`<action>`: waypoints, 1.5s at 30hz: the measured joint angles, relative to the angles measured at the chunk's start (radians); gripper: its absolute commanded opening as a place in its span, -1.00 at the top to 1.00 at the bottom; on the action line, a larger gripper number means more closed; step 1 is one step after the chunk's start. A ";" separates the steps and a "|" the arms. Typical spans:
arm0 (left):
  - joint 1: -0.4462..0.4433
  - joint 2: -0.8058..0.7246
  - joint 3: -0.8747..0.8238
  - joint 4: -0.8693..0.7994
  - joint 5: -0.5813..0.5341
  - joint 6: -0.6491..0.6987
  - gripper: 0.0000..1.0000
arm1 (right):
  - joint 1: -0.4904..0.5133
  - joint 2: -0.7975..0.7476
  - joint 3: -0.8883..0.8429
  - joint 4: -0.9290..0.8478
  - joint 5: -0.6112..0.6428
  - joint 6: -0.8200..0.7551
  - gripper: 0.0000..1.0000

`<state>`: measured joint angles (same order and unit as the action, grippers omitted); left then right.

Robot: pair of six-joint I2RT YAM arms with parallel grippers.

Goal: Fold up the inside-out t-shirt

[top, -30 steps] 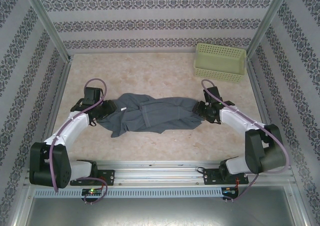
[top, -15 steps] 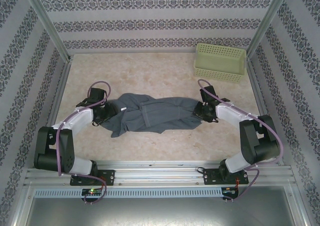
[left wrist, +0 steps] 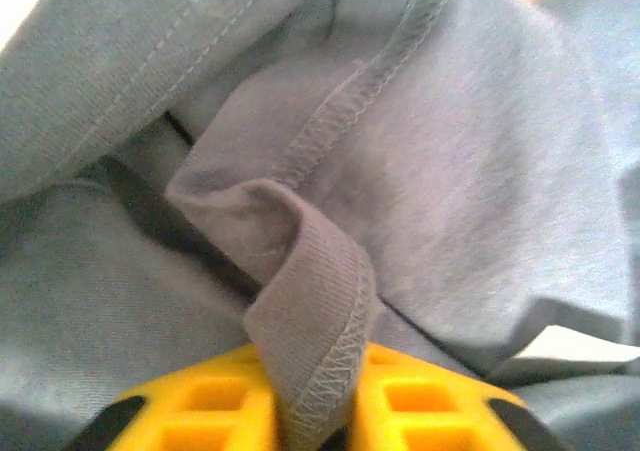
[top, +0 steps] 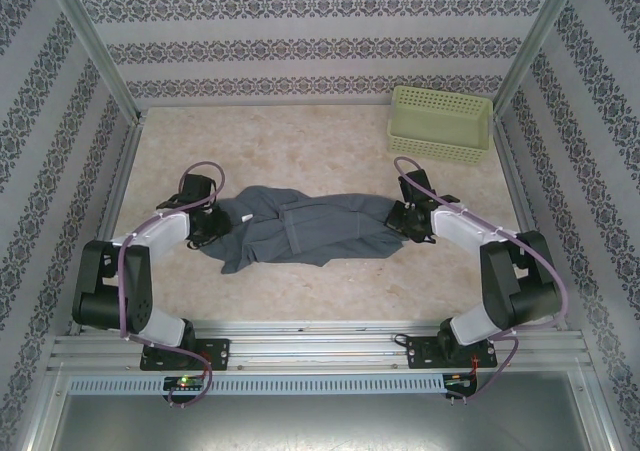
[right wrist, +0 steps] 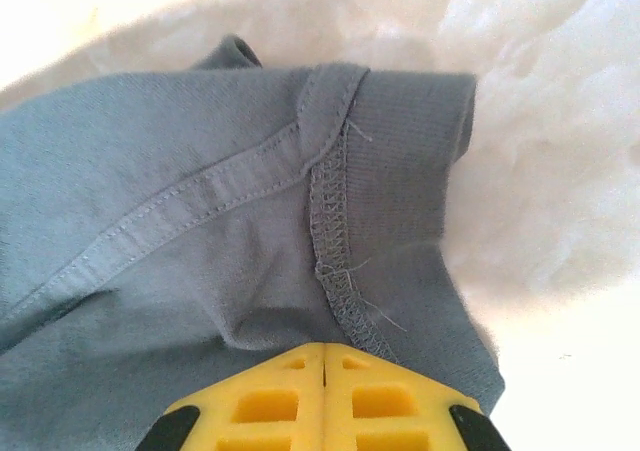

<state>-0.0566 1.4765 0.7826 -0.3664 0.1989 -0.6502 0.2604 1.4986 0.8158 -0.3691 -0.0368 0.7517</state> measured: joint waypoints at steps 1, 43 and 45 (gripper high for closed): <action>0.000 -0.013 0.003 0.000 0.004 0.003 0.86 | 0.001 -0.013 0.000 -0.003 0.006 -0.003 1.00; -0.095 -0.579 -0.168 -0.185 0.239 -0.134 0.41 | 0.240 0.138 1.190 -0.381 0.248 -0.291 1.00; -0.095 -0.567 -0.167 -0.226 0.223 -0.110 0.19 | 0.266 0.210 1.126 -0.374 0.240 -0.283 0.99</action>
<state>-0.1516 0.9096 0.6155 -0.5926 0.4217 -0.7605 0.5266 1.7088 1.9415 -0.7433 0.2035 0.4686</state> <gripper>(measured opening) 0.304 0.044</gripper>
